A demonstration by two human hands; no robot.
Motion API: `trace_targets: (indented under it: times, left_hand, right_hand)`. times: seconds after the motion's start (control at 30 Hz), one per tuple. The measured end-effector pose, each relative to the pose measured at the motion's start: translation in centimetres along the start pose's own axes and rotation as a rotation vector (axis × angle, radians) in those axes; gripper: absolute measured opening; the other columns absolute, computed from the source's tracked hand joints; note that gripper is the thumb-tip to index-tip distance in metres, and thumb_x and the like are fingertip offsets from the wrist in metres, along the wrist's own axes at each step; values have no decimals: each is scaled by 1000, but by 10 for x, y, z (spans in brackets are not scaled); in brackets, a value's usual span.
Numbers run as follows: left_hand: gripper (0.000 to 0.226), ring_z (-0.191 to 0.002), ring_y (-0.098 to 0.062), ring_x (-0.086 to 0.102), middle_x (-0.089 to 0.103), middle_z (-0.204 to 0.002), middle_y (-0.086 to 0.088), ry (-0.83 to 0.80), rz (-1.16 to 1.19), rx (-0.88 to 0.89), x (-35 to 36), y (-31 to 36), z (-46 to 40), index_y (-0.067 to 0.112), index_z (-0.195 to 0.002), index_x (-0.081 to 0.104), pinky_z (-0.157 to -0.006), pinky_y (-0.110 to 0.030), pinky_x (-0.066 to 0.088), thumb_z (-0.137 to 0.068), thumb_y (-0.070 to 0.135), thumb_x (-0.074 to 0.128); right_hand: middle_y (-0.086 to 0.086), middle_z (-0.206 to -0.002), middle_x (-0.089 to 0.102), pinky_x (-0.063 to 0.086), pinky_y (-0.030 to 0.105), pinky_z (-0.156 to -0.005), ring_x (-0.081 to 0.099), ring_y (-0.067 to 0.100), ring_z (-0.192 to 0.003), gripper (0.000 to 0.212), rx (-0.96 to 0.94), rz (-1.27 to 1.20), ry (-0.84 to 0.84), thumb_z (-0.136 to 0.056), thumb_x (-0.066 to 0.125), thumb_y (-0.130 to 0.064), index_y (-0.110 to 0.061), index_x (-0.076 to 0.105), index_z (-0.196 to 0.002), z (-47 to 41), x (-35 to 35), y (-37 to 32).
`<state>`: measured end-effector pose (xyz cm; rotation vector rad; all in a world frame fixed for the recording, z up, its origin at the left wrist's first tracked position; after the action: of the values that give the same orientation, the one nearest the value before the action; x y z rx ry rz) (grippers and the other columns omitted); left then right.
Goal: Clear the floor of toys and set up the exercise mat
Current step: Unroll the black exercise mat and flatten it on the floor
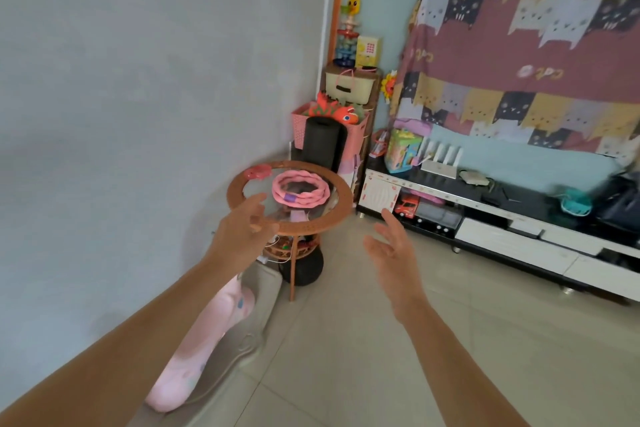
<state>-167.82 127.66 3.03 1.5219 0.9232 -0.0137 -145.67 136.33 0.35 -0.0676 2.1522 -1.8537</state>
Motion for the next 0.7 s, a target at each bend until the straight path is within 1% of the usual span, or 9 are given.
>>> trace_targets:
  times: [0.1, 0.17, 0.27, 0.33, 0.5, 0.53, 0.6, 0.67, 0.7]
  left_hand:
    - [43, -89, -9, 60, 61, -110, 2, -25, -33, 46, 28, 12, -27, 21, -126, 50, -68, -7, 40, -85, 11, 58]
    - [44, -75, 0, 54, 57, -97, 9, -47, -23, 54, 47, 14, -52, 22, -127, 50, -59, -6, 38, -85, 11, 59]
    - [51, -88, -9, 56, 53, -106, 8, -76, -18, 73, 67, 16, -83, 19, -134, 44, -69, -18, 44, -86, 13, 60]
    - [50, -95, -12, 56, 56, -116, 4, -90, -28, 103, 87, 20, -119, 20, -135, 43, -71, -17, 44, -87, 13, 58]
    - [49, -58, 3, 56, 60, -120, -2, -116, -16, 130, 128, 37, -210, 20, -136, 43, -48, -3, 42, -89, 17, 57]
    - [51, -60, 6, 57, 58, -123, 0, -123, -11, 128, 133, 40, -224, 22, -137, 41, -49, -4, 43, -88, 17, 58]
    - [53, -80, 5, 59, 55, -130, 2, -151, -21, 156, 145, 46, -258, 22, -139, 39, -60, -9, 46, -89, 18, 56]
    - [53, -104, -8, 57, 53, -133, -1, -176, -31, 183, 156, 52, -287, 21, -140, 38, -81, -16, 44, -90, 18, 55]
    - [54, -110, -11, 55, 53, -134, -2, -181, -29, 187, 159, 53, -294, 21, -140, 37, -84, -17, 41, -90, 17, 56]
  right_hand:
    - [-11, -123, 45, 40, 20, -80, 52, 1, -100, 61, 9, -17, 29, -90, 56, -19, -31, 29, -143, -29, -17, 10]
    - [-10, -125, 45, 40, 14, -71, 53, 3, -100, 61, 17, -22, 55, -90, 56, -19, -30, 29, -143, -51, -26, 20]
    - [-12, -124, 47, 41, 8, -61, 54, -1, -100, 59, 40, -15, 68, -90, 55, -18, -35, 31, -142, -81, -35, 27]
    - [-13, -124, 47, 42, 6, -57, 53, -9, -96, 58, 43, -16, 85, -90, 55, -19, -36, 32, -140, -115, -43, 32]
    - [-12, -129, 49, 42, 6, -58, 54, -14, -92, 56, 25, -8, 148, -90, 55, -19, -40, 34, -138, -203, -63, 25]
    - [-11, -129, 49, 42, 4, -56, 54, -12, -93, 56, 30, -18, 153, -90, 55, -19, -40, 34, -138, -217, -66, 25]
    - [-14, -128, 47, 42, 3, -53, 52, -11, -96, 56, 31, -10, 173, -91, 55, -20, -41, 33, -138, -251, -71, 27]
    - [-16, -127, 47, 42, 4, -55, 52, -13, -96, 57, 24, -5, 193, -90, 54, -20, -41, 33, -138, -279, -76, 27]
    - [-16, -126, 48, 41, 3, -56, 52, -14, -94, 56, 27, -14, 199, -90, 54, -20, -41, 33, -138, -286, -77, 28]
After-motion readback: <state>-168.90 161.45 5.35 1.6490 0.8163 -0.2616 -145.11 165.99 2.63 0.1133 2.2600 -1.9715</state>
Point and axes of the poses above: each hand's wrist, its own z-axis away from the middle knuckle, its own x-axis out of the palm, y = z × x, the point moved 5 cm from there along -z, towards the middle knuckle
